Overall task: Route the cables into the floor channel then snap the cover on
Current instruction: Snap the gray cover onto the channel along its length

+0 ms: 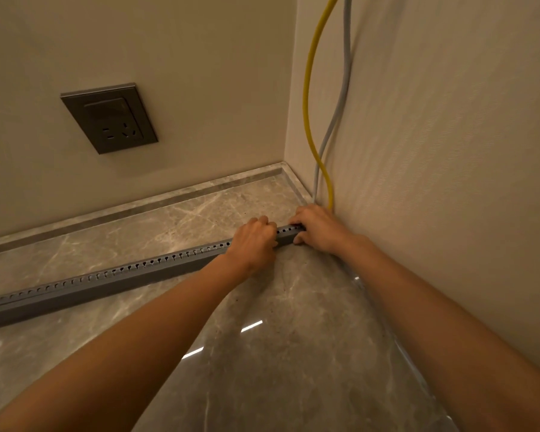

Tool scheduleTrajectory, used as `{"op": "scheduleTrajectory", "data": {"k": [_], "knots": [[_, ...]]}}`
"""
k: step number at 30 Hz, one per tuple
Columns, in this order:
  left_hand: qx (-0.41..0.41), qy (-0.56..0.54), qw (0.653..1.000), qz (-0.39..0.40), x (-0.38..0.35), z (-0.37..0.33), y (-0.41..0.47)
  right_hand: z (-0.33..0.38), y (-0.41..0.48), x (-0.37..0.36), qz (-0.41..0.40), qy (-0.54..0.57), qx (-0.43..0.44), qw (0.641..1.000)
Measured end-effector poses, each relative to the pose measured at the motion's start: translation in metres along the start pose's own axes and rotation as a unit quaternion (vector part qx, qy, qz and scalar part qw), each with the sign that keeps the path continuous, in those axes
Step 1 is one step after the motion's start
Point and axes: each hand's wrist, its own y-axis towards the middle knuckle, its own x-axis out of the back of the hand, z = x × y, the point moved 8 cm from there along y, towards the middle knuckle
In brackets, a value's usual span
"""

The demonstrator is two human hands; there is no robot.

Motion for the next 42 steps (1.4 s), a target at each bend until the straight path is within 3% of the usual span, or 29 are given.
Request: {"op": "scheduleTrajectory", "data": {"k": [11,20,26,30,42], "knots": [[0.028,0.034,0.999,0.019,-0.010,0.002,0.001,0.005,0.001,-0.005,0.004,-0.067,0.023,0.998],[0.045,-0.060,0.997,0.028,-0.002,0.050,-0.024,0.017,0.007,-0.008,0.010,-0.115,-0.010,0.993],[0.098,-0.045,0.992,0.068,-0.001,0.100,-0.055,0.067,0.014,-0.020,0.039,-0.050,0.025,0.998],[0.097,-0.029,0.994,0.051,0.000,0.107,-0.065,0.111,0.018,-0.035,0.036,0.001,0.066,0.997],[0.074,-0.034,0.997,-0.011,0.001,0.105,-0.066,0.116,0.019,-0.029,0.016,0.007,0.061,0.998]]}}
